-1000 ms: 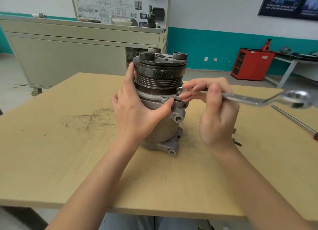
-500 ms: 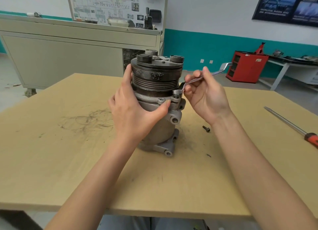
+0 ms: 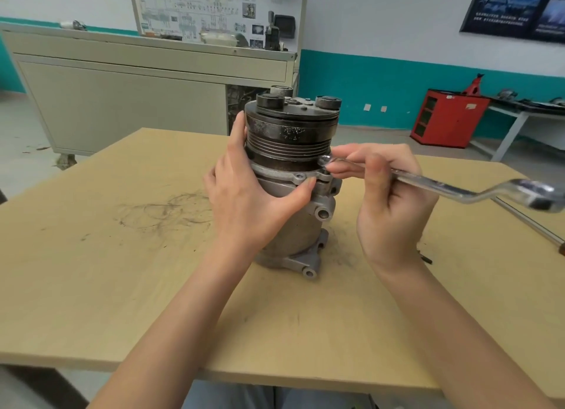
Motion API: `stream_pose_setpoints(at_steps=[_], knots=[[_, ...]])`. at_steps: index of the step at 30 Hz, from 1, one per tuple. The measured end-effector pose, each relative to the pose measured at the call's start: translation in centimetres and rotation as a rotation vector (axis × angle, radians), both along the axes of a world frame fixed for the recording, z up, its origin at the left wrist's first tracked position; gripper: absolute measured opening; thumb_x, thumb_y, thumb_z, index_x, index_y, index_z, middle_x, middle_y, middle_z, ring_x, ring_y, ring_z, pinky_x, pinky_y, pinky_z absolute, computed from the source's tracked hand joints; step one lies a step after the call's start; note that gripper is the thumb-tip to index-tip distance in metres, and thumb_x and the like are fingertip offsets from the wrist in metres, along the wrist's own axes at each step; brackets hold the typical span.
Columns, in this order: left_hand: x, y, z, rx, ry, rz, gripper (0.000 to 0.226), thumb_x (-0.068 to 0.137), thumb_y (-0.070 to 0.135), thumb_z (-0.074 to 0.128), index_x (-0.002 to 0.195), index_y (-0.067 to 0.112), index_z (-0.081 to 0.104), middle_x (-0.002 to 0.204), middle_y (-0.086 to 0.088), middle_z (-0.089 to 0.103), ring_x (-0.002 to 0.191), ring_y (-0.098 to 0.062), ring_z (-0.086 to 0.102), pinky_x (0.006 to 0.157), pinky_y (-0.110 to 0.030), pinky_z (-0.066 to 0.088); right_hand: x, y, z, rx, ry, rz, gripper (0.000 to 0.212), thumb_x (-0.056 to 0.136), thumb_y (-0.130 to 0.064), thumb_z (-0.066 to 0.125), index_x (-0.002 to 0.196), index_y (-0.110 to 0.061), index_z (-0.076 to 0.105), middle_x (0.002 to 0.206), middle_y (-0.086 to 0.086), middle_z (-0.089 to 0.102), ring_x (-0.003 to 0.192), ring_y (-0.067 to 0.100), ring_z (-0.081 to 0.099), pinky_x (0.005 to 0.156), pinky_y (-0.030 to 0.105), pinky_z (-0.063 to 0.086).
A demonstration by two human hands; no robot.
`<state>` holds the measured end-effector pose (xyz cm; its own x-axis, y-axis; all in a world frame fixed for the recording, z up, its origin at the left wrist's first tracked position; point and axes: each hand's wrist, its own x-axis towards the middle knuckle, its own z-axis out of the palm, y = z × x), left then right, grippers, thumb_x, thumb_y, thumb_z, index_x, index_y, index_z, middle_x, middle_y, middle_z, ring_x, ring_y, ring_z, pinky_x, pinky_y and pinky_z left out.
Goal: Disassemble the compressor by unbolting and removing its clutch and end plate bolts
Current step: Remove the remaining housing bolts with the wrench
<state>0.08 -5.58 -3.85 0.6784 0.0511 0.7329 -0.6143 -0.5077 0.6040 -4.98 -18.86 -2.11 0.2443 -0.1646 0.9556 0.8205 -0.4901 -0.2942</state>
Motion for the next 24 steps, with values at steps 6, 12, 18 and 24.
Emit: stream_pose_setpoints(at_steps=[6, 12, 18, 24], knots=[[0.0, 0.0, 0.1, -0.003, -0.001, -0.001, 0.11, 0.061, 0.069, 0.055, 0.151, 0.016, 0.022, 0.14, 0.004, 0.049, 0.126, -0.019, 0.049, 0.103, -0.037, 0.026, 0.6, 0.1, 0.0, 0.131, 0.018, 0.04, 0.031, 0.102, -0.033, 0.037, 0.081, -0.019, 0.055, 0.076, -0.006, 0.067, 0.062, 0.015, 0.068, 0.057, 0.028, 0.054], [-0.1, 0.0, 0.1, -0.009, 0.001, -0.013, 0.11, 0.06, 0.069, 0.054, 0.151, 0.016, 0.022, 0.139, 0.004, 0.049, 0.126, -0.017, 0.048, 0.1, -0.033, 0.022, 3.7, -2.1, 2.4, 0.839, 0.652, 0.662, 0.039, 0.104, -0.024, 0.034, 0.07, -0.01, 0.05, 0.058, 0.003, 0.064, 0.043, 0.01, 0.055, 0.042, 0.017, 0.044], [-0.1, 0.0, 0.1, -0.005, 0.002, -0.013, 0.11, 0.061, 0.07, 0.054, 0.151, 0.015, 0.022, 0.139, 0.002, 0.049, 0.126, -0.019, 0.049, 0.102, -0.035, 0.024, 2.8, -2.9, 3.0, 0.846, 0.552, 0.72, 0.04, 0.102, -0.034, 0.035, 0.074, -0.011, 0.052, 0.065, 0.004, 0.068, 0.053, 0.011, 0.064, 0.049, 0.017, 0.05], [0.1, 0.0, 0.0, -0.013, -0.012, -0.006, 0.11, 0.061, 0.07, 0.055, 0.151, 0.016, 0.024, 0.138, 0.003, 0.051, 0.126, -0.018, 0.048, 0.099, -0.031, 0.023, 0.2, -1.2, 2.3, 0.46, 0.34, 0.294, 0.035, 0.101, -0.026, 0.034, 0.078, -0.01, 0.055, 0.072, 0.004, 0.071, 0.06, 0.02, 0.069, 0.056, 0.024, 0.055]])
